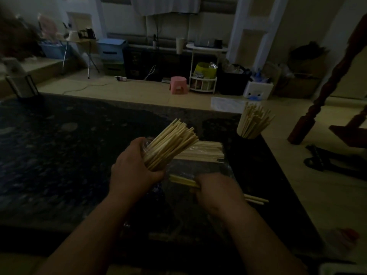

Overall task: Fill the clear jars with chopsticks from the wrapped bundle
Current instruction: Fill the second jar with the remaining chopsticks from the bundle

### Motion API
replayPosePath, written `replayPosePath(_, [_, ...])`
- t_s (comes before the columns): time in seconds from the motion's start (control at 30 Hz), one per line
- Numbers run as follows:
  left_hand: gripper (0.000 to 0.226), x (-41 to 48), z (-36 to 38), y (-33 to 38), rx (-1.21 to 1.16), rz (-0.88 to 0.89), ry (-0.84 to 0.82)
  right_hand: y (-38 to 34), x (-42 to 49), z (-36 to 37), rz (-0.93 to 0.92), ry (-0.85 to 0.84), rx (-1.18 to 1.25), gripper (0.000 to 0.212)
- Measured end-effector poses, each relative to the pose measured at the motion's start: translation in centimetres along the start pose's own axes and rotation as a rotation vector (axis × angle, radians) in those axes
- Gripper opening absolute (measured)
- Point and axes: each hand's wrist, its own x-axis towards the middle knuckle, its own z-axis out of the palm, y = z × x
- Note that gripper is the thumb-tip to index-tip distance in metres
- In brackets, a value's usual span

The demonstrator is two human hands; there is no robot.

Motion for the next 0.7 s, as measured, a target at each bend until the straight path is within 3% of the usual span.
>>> replayPosePath(0.23, [0.094,0.1,0.1,-0.7,-0.009,-0.030,0.001,0.8,-0.7,-1.3,-0.069,0.276,0.008,0.021])
replayPosePath(0.43, [0.090,0.2,-0.2,-0.8,-0.018,-0.013,-0.037,1.8,-0.8,-2.2,-0.178,0.695,0.067,0.024])
replayPosePath(0.53, [0.093,0.3,0.0,-1.1,0.029,-0.010,-0.068,2.0,0.3,-1.4,-0.310,0.725,0.136,0.020])
replayPosePath(0.7, [0.093,0.5,0.7,-1.2,0.057,0.016,-0.096,2.4,2.3,-0.5,-0.334,0.742,0.154,0.022])
